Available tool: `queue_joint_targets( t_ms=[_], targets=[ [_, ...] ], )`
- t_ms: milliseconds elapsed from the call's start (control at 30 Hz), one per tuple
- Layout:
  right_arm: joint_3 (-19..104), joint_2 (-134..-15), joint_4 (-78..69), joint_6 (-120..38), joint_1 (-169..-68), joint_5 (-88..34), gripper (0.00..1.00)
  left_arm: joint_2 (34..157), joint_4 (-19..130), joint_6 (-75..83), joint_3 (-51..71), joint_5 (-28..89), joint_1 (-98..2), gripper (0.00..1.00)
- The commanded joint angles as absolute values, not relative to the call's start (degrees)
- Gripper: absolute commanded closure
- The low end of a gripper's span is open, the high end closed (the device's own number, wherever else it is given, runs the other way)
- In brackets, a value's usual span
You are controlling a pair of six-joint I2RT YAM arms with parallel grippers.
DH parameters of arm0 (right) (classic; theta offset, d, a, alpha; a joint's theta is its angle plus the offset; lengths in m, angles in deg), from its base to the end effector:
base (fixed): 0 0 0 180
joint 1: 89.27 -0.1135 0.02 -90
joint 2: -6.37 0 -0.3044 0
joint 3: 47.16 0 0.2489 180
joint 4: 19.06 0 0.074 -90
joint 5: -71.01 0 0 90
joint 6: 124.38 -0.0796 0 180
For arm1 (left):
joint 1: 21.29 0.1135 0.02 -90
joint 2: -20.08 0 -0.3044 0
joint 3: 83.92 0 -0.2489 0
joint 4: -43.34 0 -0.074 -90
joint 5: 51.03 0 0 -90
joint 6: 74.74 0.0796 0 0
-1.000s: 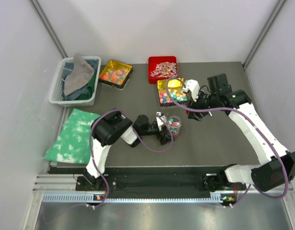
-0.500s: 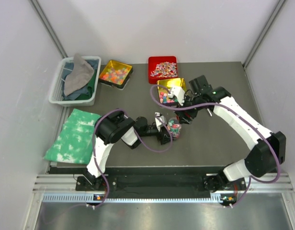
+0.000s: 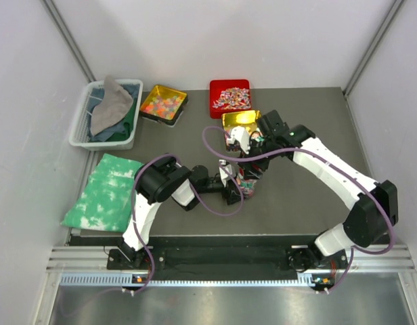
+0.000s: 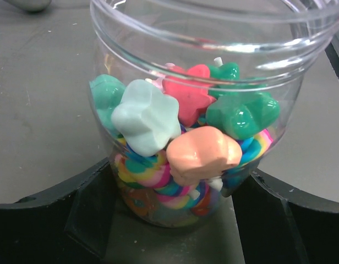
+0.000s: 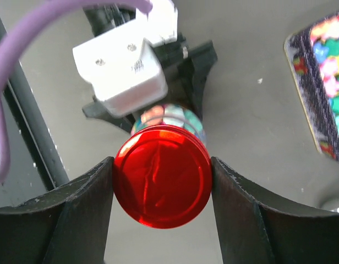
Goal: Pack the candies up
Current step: Close the bottle lid on the packing bottle.
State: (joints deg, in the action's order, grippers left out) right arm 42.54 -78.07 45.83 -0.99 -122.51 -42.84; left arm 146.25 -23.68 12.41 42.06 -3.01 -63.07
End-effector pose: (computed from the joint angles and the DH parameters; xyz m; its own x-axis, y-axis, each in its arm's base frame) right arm 0.2438 0.1983 0.3126 -0.2325 -0.7542 -0.6141 -0.9585 0.2849 0.0130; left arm 0.2692 -0.3119 0.1104 -0.1159 0.0540 -0.9918 0.9875 0.1133 -0.1093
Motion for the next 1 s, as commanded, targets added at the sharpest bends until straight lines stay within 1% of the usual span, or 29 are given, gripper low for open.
queue_joint_targets(
  t_ms=[0, 400, 833, 967],
  targets=[
    [40.7, -78.3, 39.6, -3.4, -123.5, -47.0, 0.42, 148.3, -38.7, 12.1, 43.1, -2.4, -63.4, 0.32],
    [33.5, -76.9, 33.5, -4.6, -123.4, -44.9, 0.40, 148.2, -39.9, 11.9, 43.5, -1.9, -63.3, 0.33],
    [31.6, -70.5, 32.3, -3.8, -122.6, -41.6, 0.39, 148.5, -40.1, 11.0, 43.2, -2.1, -62.9, 0.34],
    [31.0, -71.3, 31.6, -3.8, -122.1, -42.1, 0.37, 148.7, -40.1, 10.9, 43.0, -2.2, -62.9, 0.35]
  ],
)
